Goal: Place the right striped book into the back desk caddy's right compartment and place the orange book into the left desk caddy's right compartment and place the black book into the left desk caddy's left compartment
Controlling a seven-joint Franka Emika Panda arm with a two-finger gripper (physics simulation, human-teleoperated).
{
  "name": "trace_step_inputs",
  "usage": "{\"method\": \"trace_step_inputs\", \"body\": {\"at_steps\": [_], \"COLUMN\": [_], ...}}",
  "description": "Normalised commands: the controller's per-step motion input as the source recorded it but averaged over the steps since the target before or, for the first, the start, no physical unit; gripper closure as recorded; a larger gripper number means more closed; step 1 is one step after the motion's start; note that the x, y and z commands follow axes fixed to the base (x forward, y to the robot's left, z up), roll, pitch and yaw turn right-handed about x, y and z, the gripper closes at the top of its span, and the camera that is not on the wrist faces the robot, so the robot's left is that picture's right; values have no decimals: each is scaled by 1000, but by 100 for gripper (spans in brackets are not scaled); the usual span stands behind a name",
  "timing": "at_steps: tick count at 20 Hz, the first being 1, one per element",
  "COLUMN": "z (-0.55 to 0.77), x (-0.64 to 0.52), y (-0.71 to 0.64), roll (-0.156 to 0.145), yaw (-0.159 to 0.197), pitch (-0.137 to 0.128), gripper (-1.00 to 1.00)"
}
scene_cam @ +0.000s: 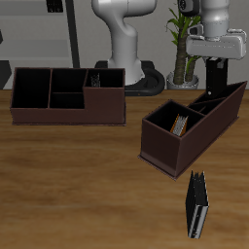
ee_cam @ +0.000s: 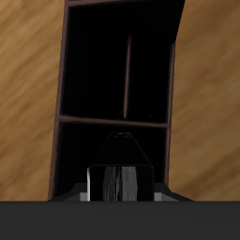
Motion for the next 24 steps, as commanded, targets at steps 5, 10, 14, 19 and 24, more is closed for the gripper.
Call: {"method": "trace_step_inputs", "body": {"at_steps": [5, 10, 14, 19, 24], "z": [-314, -308, -79, 136, 205], "x": [94, 56, 20, -107, -110], "y": [29, 42, -100, -89, -178], "roll": [3, 28, 13, 32, 5], "yaw": [18, 41, -38, -4, 12], "pitch": [62, 77, 56, -9, -37], "gripper": [100, -100, -100, -100, -100]}}
